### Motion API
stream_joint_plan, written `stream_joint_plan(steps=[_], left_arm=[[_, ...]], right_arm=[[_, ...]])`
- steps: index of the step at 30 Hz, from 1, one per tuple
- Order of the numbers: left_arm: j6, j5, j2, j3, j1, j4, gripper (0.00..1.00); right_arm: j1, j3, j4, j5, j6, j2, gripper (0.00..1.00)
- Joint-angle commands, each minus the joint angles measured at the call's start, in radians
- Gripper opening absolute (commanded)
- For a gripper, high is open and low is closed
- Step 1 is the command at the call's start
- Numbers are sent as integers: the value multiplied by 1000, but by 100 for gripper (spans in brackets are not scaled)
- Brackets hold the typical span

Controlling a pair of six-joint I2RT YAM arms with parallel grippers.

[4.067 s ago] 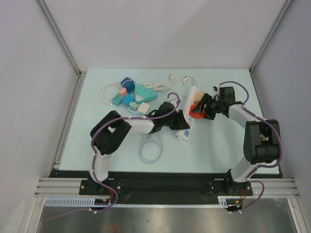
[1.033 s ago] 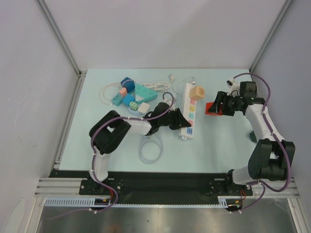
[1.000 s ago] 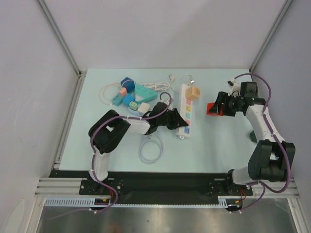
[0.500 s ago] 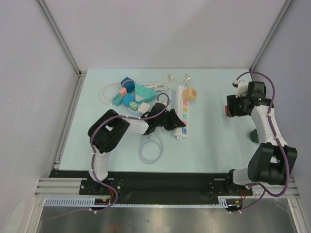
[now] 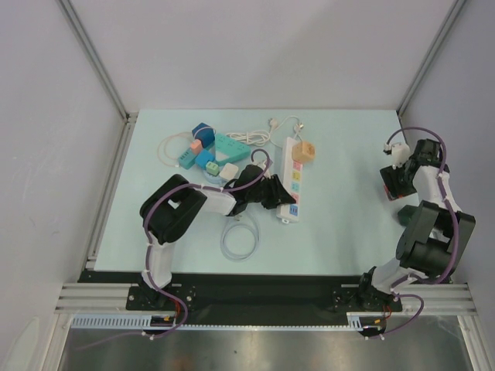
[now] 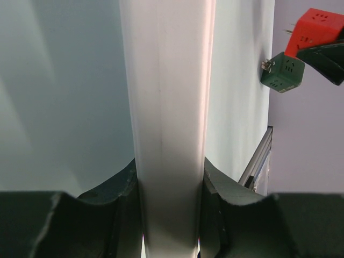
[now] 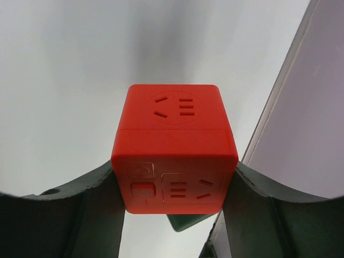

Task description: Pull the plug off the socket

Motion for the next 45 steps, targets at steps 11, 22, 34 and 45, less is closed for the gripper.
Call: stream_joint_plan(steps=[11, 22, 34, 45], left_arm=[[47, 37, -69, 10, -1, 153, 0], [65, 44, -66, 16, -2, 156, 0], [87, 40, -64, 24, -21, 151, 0], [96, 28, -77, 2, -37, 162, 0]], right_arm=[[-44, 36, 97, 23, -74, 165, 26], [-58, 93, 24, -82, -42, 53, 92], [209, 199, -90, -521, 157, -58, 94], [382, 423, 114, -559, 835, 230, 98]])
